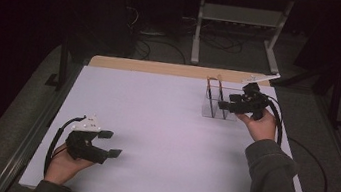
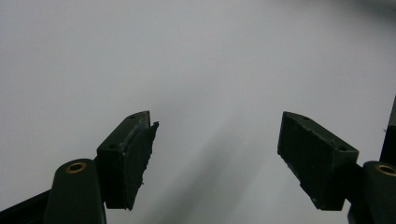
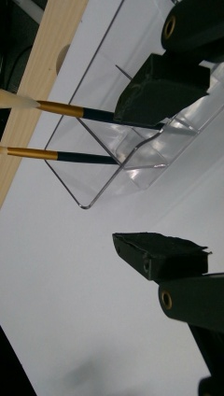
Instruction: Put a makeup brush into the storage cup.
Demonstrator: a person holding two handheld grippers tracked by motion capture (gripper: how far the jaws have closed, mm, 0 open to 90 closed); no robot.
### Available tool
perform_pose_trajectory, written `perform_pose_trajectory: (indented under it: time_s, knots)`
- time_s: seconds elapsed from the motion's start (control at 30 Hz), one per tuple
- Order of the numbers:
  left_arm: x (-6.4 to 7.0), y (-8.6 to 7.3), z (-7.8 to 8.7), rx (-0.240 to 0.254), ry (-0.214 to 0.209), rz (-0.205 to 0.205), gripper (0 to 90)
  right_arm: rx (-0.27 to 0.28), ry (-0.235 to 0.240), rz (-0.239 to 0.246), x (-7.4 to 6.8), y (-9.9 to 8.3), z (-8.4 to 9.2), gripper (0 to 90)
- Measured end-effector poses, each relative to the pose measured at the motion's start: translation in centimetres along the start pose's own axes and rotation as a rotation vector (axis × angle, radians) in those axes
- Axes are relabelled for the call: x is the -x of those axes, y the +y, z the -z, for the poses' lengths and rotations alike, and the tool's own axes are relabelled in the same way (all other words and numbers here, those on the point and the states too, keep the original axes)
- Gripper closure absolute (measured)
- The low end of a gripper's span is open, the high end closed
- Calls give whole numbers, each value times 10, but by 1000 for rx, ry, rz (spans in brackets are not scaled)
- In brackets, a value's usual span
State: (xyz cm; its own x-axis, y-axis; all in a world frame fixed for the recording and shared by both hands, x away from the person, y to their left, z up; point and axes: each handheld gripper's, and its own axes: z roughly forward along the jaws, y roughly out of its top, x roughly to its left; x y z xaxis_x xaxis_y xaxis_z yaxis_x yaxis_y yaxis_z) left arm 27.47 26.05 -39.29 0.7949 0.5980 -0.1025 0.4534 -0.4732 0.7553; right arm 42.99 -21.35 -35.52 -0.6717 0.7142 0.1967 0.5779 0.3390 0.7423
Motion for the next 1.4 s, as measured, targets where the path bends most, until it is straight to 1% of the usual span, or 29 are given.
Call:
perform_pose_trajectory:
  time_s: [0.03,0.07,0.1,0.17,0.3,0.33,0.4,0.43,0.5,0.67,0.87,0.93,0.97,1.4]
  knots:
    - [0,0,0,1,0,1,257,3,2,5,0,-1,0,335]
    - [0,0,0,1,0,2,257,1,0,-3,-1,-2,0,335]
    - [0,0,0,2,1,2,256,2,3,7,0,-4,0,333]
    - [1,0,0,2,2,2,254,-1,0,-5,-2,-5,1,330]
    - [1,1,0,2,4,-2,249,9,4,-6,-2,-9,4,322]
    - [1,1,0,1,3,-5,248,13,5,1,-2,-10,4,318]
    - [1,1,-1,-1,3,-4,245,12,4,-6,-3,-12,5,312]
    - [1,1,-1,-1,4,-1,242,15,5,-1,-3,-13,5,310]
    - [1,1,-1,0,6,-6,242,19,9,-7,-3,-15,6,305]
    - [1,0,-1,5,7,4,240,26,10,-14,-4,-17,9,303]
    - [2,0,0,8,8,7,235,31,15,-4,-7,-22,9,296]
    - [2,0,0,6,9,7,235,27,18,-14,-8,-23,10,295]
    - [2,0,0,6,9,7,235,28,18,-8,-8,-24,10,292]
    - [2,0,0,7,8,8,232,45,30,-8,-13,-31,14,285]
